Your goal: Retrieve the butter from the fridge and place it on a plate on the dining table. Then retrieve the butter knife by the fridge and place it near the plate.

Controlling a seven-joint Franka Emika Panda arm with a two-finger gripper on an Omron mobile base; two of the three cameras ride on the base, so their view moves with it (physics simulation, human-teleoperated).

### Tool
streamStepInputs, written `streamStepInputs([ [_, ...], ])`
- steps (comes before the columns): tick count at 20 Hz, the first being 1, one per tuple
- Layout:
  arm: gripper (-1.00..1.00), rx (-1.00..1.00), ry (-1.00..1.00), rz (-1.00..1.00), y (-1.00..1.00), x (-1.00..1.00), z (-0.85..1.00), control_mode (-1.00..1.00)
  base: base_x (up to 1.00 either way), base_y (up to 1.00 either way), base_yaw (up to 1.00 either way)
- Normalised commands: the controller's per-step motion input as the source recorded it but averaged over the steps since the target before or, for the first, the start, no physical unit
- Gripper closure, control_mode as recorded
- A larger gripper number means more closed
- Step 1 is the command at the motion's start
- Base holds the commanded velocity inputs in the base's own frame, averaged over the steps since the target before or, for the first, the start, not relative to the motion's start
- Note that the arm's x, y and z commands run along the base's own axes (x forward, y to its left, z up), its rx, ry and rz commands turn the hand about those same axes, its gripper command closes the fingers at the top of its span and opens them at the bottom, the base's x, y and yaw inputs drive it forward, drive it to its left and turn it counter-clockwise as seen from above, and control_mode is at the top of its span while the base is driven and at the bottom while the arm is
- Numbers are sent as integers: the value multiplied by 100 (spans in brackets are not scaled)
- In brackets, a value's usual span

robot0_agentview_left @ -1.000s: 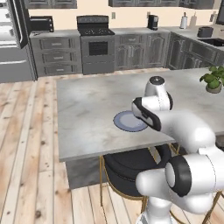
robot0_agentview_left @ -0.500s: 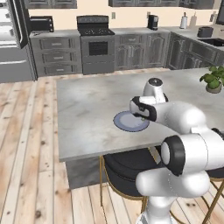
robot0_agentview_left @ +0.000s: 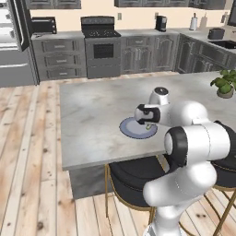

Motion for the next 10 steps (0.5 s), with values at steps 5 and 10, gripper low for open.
streamStepInputs([
  [5, 100, -2, 0, -5, 0, 24, -24, -100, 0, 0, 0],
  [10, 100, -3, 2, -8, 0, 34, -21, -100, 0, 0, 0],
])
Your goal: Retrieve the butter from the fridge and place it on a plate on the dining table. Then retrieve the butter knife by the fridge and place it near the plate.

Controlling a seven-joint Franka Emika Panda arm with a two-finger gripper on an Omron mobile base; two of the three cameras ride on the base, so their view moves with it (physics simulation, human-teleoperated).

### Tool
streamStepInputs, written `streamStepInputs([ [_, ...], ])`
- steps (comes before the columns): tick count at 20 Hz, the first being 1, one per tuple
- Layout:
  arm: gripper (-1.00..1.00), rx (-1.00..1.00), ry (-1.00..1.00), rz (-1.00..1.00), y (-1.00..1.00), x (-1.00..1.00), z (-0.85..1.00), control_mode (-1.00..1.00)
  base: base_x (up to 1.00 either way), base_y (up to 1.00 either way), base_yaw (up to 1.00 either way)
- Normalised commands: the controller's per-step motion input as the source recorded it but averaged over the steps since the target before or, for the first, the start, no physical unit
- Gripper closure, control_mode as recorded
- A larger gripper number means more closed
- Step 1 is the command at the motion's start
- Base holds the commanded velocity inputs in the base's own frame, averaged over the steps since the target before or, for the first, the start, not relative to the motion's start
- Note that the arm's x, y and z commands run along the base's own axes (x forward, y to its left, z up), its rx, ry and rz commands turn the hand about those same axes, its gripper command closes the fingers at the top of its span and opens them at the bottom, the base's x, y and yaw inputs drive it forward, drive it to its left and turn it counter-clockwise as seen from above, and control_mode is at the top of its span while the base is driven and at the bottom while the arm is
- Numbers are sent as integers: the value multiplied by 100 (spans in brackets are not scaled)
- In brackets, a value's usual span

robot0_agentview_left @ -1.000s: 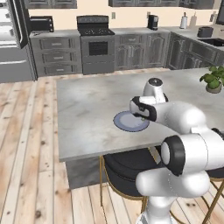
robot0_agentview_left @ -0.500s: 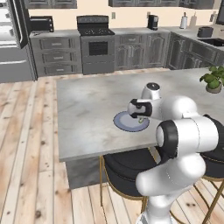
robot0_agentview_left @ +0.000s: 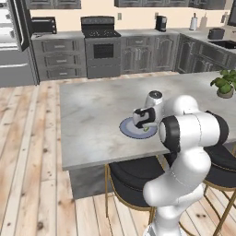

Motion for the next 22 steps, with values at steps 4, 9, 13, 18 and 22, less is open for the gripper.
streamStepInputs([
  [4, 100, -4, 2, -8, 1, 31, -15, -100, 0, 0, 0],
  [9, 100, -1, 3, -8, 0, 28, -14, -100, 0, 0, 0],
  [13, 100, -1, 2, -7, 0, 23, -20, -100, 0, 0, 0],
  [18, 100, 0, 2, -5, 0, 23, -25, -100, 0, 0, 0],
  [22, 100, 0, 4, -4, 0, 26, -25, -100, 0, 0, 0],
])
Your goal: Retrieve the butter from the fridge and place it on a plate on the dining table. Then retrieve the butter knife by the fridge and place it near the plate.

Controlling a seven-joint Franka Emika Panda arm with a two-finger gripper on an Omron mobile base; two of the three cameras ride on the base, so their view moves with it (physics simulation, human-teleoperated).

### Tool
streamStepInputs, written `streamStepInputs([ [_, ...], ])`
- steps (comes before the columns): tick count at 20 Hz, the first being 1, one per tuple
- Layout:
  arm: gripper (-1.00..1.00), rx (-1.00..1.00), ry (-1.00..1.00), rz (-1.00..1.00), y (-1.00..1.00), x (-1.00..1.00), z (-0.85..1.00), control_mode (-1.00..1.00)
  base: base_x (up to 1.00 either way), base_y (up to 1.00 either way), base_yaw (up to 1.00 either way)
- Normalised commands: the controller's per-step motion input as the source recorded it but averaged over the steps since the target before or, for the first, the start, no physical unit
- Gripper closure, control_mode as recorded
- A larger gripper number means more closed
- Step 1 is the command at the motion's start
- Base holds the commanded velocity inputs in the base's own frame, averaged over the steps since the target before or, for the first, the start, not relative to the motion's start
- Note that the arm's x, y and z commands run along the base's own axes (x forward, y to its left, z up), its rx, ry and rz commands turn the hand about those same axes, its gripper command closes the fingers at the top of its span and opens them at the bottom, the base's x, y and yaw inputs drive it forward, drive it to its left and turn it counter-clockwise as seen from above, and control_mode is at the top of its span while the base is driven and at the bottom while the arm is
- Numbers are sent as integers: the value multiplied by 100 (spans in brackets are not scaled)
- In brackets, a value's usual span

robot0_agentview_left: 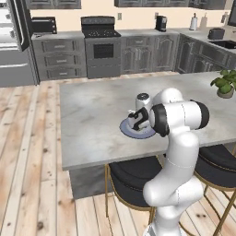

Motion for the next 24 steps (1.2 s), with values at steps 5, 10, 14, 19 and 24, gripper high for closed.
streamStepInputs([
  [5, 100, 0, 4, -3, 0, 24, -23, -100, 0, 0, 0],
  [10, 100, 0, 1, 0, 0, 13, -12, -100, 0, 0, 0],
  [14, -100, 1, 0, 0, 0, 1, -8, -100, 0, 0, 0],
  [19, -100, 1, 0, 0, 0, 0, -7, -100, 0, 0, 0],
  [24, -100, 0, 0, 0, -1, 0, 0, -100, 0, 0, 0],
])
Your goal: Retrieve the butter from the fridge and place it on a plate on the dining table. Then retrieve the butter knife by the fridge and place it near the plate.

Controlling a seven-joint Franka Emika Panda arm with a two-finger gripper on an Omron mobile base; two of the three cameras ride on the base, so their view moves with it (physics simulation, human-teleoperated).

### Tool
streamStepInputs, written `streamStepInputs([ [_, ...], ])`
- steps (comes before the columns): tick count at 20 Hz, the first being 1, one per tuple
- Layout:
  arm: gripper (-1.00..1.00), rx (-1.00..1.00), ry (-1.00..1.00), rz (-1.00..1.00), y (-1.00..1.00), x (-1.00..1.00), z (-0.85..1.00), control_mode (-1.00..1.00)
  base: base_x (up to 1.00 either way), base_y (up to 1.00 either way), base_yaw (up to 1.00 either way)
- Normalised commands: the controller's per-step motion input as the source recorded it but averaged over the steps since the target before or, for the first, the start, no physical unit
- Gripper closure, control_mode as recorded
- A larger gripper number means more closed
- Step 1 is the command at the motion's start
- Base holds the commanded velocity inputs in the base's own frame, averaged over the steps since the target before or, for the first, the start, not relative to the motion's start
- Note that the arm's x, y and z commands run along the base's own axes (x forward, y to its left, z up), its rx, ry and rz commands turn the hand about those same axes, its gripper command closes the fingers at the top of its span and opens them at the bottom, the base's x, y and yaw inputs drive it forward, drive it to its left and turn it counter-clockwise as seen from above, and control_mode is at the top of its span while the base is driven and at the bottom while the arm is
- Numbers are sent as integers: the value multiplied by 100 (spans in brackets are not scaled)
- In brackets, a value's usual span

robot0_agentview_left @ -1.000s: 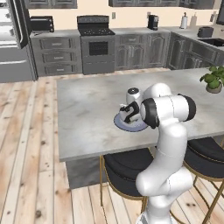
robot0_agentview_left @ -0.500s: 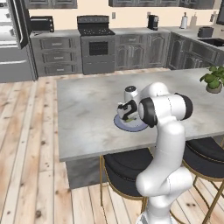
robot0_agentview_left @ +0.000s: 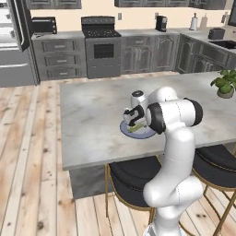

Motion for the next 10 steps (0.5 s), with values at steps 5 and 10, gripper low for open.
streamStepInputs([
  [5, -100, 0, 0, 0, -1, 0, 0, -100, 0, 0, 0],
  [10, -100, 11, 7, 1, -20, -33, 62, -100, 0, 0, 0],
])
